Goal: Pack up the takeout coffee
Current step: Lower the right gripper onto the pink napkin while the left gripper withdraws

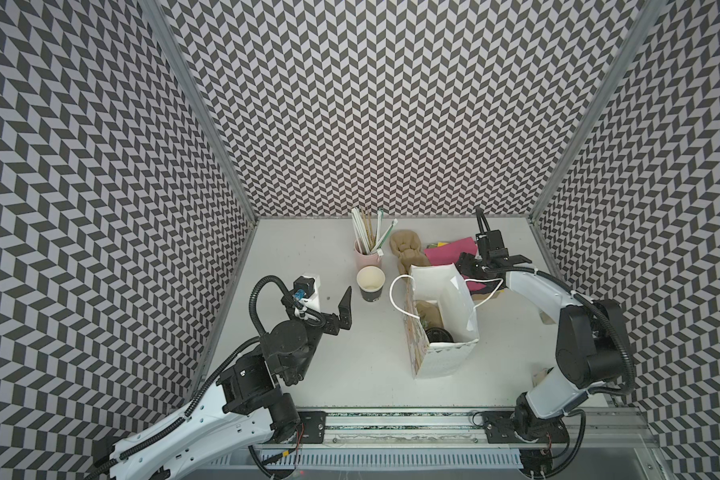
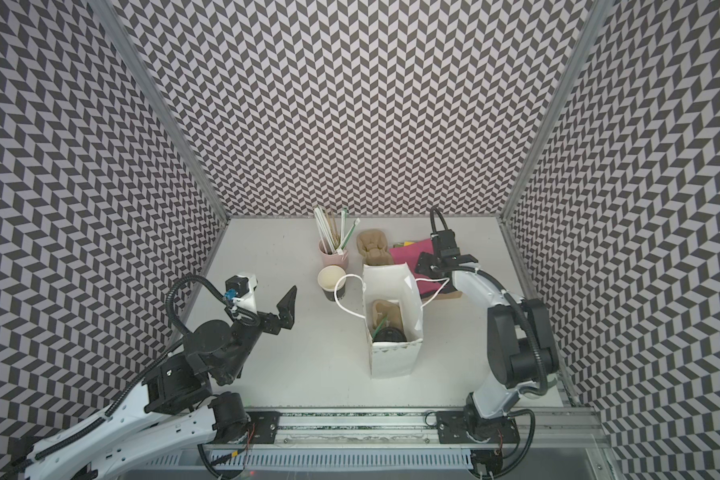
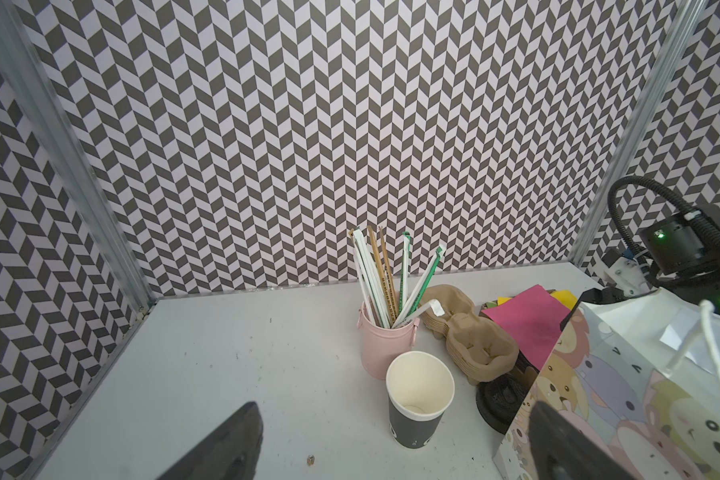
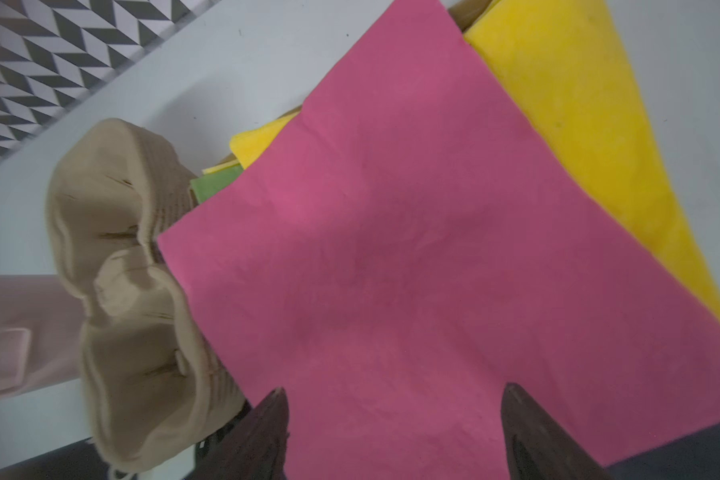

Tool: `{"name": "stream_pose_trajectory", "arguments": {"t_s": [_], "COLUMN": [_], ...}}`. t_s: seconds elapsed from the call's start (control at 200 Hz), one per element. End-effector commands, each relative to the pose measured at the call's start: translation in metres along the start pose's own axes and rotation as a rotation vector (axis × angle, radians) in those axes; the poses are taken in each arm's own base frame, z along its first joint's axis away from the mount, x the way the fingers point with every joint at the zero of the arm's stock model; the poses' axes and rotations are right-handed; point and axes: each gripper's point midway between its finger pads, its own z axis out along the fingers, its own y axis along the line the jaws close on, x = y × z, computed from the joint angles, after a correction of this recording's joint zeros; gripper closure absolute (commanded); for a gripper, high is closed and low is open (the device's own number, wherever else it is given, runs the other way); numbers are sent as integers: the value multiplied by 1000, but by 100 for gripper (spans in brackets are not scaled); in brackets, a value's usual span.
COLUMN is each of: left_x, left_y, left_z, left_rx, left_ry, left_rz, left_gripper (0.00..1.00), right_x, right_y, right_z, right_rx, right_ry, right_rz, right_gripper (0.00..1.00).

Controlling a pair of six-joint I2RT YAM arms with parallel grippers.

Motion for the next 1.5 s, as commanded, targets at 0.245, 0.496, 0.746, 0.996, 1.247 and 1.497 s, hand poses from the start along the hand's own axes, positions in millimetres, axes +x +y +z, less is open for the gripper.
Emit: {"name": "stream_pose_trajectory", "arguments": {"t_s": [0.245, 0.496, 0.746, 0.996, 1.247, 1.497], "left_x": [-3, -3, -4, -3, -4, -4], "left_y": [2, -1, 0, -1, 0, 0], "left_z": [-3, -2, -3, -2, -3, -3], "left_rx": [8, 23, 26, 25, 23, 23], "left_ry": [-22, -20, -23, -20, -24, -27], "left_rz": [-36, -35, -38, -35, -36, -39], "left_gripper": [0, 0, 0, 0, 0, 0], "right_x": [-38, -24, -16, -10, -15, -13], "right_y": [-33, -52, -48, -42, -43, -43], "right_z": [-13, -14, -16, -7, -5, 1], "right_rx": [85, 95, 41, -6, -15, -55], "right_ry": [-111, -90, -85, -66, -98, -98], "right_rz": [58, 125, 142, 152, 167, 182], "right_gripper": [14, 15, 16, 22, 27, 38]}}
